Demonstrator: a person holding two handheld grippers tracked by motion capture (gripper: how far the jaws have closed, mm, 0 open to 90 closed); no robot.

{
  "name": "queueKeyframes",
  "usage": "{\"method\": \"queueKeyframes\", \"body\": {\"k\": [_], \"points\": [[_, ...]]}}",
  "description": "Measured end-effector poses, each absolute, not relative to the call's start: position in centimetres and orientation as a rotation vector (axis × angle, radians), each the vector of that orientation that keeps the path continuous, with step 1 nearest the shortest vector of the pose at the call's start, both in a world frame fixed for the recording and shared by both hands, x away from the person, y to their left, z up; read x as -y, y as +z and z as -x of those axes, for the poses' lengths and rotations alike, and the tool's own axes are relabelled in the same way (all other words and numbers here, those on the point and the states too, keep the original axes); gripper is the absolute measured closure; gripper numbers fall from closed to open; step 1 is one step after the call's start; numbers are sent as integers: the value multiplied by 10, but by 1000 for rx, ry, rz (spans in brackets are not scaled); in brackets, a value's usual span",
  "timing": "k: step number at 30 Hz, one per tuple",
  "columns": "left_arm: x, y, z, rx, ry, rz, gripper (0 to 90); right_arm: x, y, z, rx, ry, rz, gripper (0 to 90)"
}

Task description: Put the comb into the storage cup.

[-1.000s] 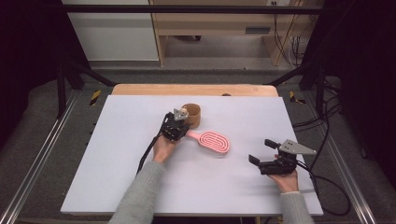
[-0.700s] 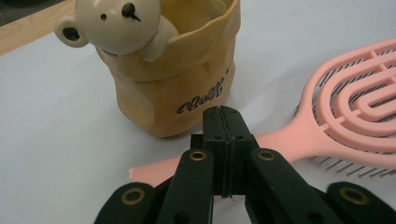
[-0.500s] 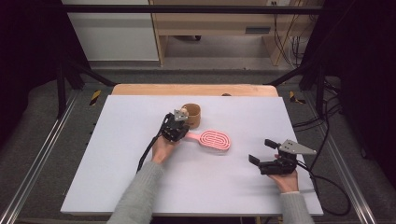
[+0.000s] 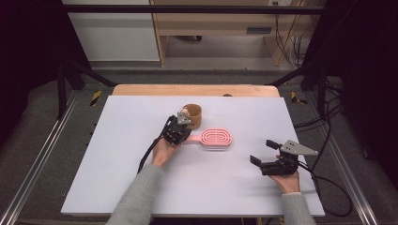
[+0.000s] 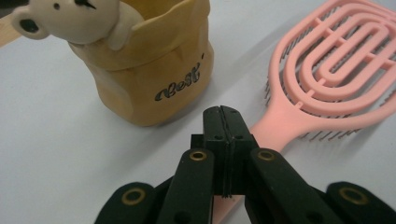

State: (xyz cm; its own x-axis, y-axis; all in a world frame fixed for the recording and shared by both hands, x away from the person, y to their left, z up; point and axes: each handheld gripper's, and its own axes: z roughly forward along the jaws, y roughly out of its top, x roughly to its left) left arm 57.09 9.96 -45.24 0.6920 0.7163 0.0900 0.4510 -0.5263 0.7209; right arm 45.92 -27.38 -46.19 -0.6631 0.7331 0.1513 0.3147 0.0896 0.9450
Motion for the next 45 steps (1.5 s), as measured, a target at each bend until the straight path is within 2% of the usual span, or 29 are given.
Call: {"method": "queueKeyframes", "body": {"k": [45], "points": [[-101, -454, -552, -832, 418, -2230, 896, 274, -462, -460, -2014, 1591, -1029, 2]]}}
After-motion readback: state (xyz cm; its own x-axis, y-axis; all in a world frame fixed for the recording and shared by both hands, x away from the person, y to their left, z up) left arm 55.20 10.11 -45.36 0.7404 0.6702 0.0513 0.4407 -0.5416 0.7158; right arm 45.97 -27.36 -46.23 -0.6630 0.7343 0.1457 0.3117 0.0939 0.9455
